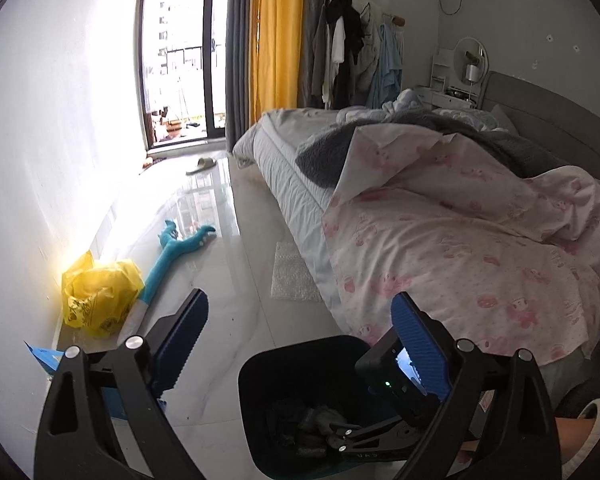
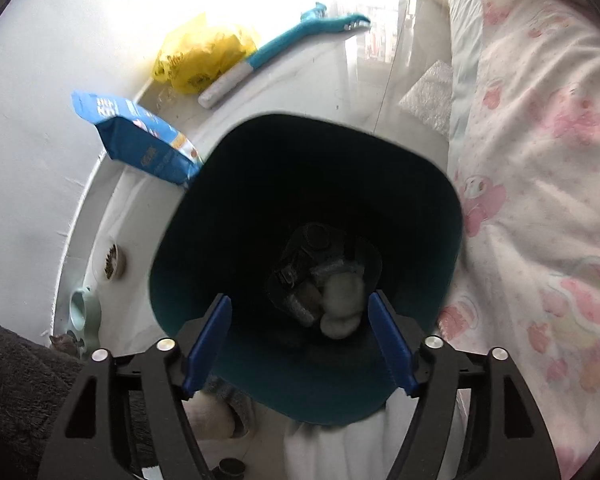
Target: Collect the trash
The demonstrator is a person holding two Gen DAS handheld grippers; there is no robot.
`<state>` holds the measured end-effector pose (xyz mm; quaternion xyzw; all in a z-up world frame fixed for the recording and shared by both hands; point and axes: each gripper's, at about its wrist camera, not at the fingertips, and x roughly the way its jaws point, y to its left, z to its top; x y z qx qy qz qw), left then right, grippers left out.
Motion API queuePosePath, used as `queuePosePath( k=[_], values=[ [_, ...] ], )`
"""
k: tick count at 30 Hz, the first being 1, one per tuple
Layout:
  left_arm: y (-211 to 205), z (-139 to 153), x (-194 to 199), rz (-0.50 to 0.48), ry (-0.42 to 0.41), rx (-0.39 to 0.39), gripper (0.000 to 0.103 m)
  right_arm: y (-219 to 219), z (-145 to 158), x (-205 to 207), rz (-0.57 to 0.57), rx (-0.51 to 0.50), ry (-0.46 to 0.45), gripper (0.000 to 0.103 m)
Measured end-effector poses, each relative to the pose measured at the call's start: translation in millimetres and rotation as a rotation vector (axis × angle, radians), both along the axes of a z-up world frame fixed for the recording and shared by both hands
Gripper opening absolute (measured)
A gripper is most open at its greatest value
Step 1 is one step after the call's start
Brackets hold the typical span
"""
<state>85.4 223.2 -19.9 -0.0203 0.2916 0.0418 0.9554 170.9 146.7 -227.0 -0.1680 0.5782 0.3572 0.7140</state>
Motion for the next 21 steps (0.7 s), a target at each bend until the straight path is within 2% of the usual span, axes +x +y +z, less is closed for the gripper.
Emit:
queuePosePath(
  k=[6,9,15,21],
  values=[
    [-14.7,25.8,-11.0,0.025,-0.08,0.02,0.098,-17.5,54.1,-15.0,-0.003,0.114,-0.117,0.086],
    [-27.4,41.7,-17.6,0.033,-0.14,0.031,0.099,-33.9,86.7,-25.4,-0.014,0.138,-0.229,0.088],
    [-51.4,58.0,-34.2,0.024,-0.193,0.025,0.1,-94.5,147.5,-46.0,-0.095,0.23,-0.405,0.091],
    [-81.4,69.3,-56.4,-0.038,-0.237,-0.002,0.1,-175.2,202.9,-74.7,-0.215,0.333,-0.55,0.099]
  ],
)
